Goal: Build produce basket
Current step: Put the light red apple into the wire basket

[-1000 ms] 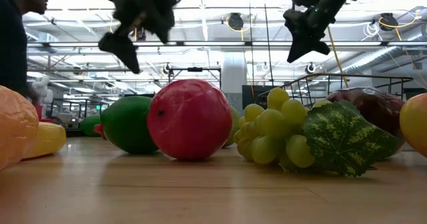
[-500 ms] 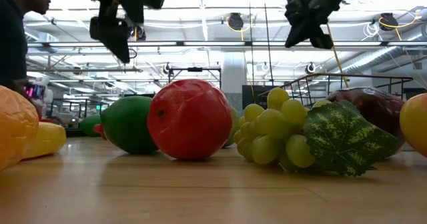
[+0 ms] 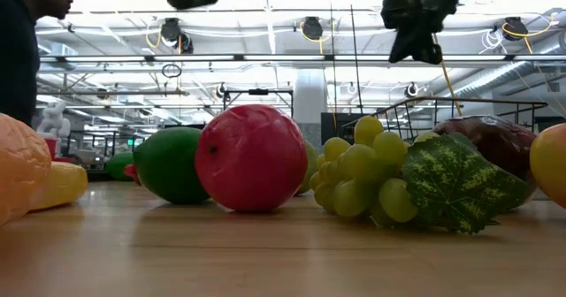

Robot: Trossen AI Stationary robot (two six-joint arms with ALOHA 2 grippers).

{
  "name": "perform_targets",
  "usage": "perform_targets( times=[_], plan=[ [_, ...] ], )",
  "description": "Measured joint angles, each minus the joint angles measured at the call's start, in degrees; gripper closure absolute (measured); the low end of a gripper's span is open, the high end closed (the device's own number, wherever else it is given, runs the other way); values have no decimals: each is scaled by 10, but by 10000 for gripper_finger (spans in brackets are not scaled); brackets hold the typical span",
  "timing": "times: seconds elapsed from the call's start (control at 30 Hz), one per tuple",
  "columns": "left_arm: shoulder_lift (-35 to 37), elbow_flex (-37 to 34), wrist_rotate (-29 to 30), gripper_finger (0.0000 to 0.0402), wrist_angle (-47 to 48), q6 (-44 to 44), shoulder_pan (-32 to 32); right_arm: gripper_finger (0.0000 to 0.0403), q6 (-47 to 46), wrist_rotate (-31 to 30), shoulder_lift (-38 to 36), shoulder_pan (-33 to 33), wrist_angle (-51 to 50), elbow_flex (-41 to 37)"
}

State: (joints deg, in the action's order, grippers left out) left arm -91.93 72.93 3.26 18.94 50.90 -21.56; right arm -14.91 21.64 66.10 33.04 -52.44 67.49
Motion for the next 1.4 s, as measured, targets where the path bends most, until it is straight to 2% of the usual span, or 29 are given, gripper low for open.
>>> perform_targets(
  times=[0.17, 0.3, 0.4, 0.53, 0.77, 1.07, 1.4],
  plan=[
    [-83, 92, -22, 96, 70, -16, 1, 403, 54, 10, -12, -2, -74, 0],
    [-149, 172, -2, 107, 115, -23, 1, 403, 89, 9, -24, -1, -94, 0],
    [-190, 227, 24, 103, 179, 13, 5, 403, 103, 9, -37, -2, -103, 0],
    [-222, 285, 42, 92, 287, 115, 5, 403, 113, 9, -51, -2, -104, 0],
    [-223, 295, 49, 63, 336, 221, -16, 403, 112, 8, -72, -2, -110, 0],
    [-224, 295, 44, 6, 349, 264, -47, 403, 106, 9, -72, -2, -110, 0],
    [-242, 293, 39, 9, 368, 279, -59, 403, 104, 9, -72, -2, -107, 0]
  ],
)
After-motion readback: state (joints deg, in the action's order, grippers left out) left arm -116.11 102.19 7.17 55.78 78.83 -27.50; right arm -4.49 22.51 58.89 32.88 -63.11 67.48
